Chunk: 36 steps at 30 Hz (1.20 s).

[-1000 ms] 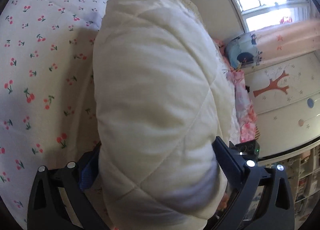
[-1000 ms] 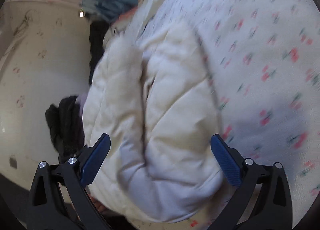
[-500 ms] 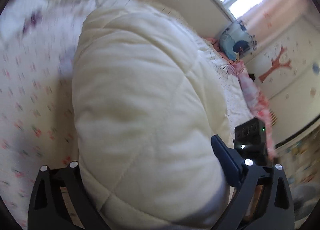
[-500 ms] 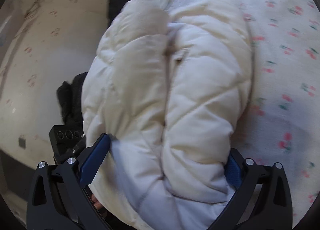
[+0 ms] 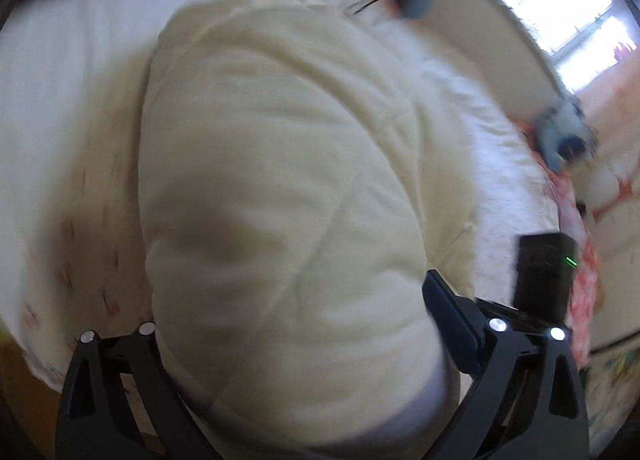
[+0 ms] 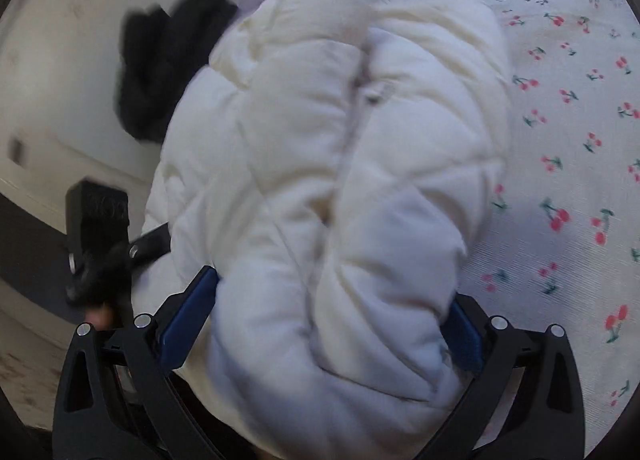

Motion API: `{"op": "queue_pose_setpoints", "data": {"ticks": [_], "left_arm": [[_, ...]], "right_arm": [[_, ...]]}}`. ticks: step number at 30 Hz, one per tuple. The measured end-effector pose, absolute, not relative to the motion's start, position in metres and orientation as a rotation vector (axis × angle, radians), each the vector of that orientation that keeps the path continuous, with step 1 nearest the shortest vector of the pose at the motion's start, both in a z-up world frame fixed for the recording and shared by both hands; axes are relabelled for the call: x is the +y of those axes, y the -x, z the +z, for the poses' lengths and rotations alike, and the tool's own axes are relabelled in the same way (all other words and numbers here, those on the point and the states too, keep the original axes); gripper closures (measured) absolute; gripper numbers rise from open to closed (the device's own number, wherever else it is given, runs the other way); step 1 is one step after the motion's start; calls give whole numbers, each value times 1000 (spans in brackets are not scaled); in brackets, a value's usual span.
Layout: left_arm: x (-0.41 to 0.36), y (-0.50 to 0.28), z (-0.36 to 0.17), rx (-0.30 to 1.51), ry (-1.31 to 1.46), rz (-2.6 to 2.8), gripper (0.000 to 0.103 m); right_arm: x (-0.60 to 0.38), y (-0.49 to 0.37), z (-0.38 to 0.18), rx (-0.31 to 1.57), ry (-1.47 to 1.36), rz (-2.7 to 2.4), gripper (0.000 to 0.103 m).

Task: Fold large clothes
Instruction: 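Flip the lifted bundle over and set it down with both grippers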

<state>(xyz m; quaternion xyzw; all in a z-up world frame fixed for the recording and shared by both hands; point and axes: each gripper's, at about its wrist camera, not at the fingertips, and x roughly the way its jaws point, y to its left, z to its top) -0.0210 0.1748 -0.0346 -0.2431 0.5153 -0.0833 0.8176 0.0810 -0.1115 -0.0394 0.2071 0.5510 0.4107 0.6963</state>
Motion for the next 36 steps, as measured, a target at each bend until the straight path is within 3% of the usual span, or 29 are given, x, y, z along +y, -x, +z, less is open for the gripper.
{"op": "queue_pose_setpoints", "data": {"ticks": [2,6,9,11,13,16,20,23,25,27,29,32,36], "left_arm": [[173,18,-38,1089,488,-178,5],[158,2,-26,1086,424,-154,5],[160,-6,-26,1089,431,-155,5],[165,-1,-31,1085,455,-178,5],[179,4,-38,1083,505,-218,5],[177,6,-43,1090,553,-259,5],[170,20,-29,1057,472,-245,5],[167,37,-13,996,417,-167,5],[154,54,-1,942,351,-110,5],[141,67,9,906,286,-69,5],[132,77,16,898,225,-32,5],[118,97,26,845,149,-1,5],[113,107,24,827,80,26,5]], "right_arm": [[-121,-79,-32,1234,-400,856,6],[-136,-74,34,951,-269,668,6],[-99,-91,71,838,-134,617,6],[-64,-110,58,858,-15,545,6],[-40,-151,3,984,56,475,6],[-61,-161,-54,1078,-171,558,6],[-81,-132,-14,1036,-143,498,6],[-109,-68,47,873,-165,534,6],[-110,-39,52,867,-124,516,6],[-87,-24,8,1041,55,489,6],[-89,-30,-20,1133,-8,515,6],[-98,-30,11,1133,-45,463,6],[-97,-6,72,947,-16,483,6]]}}
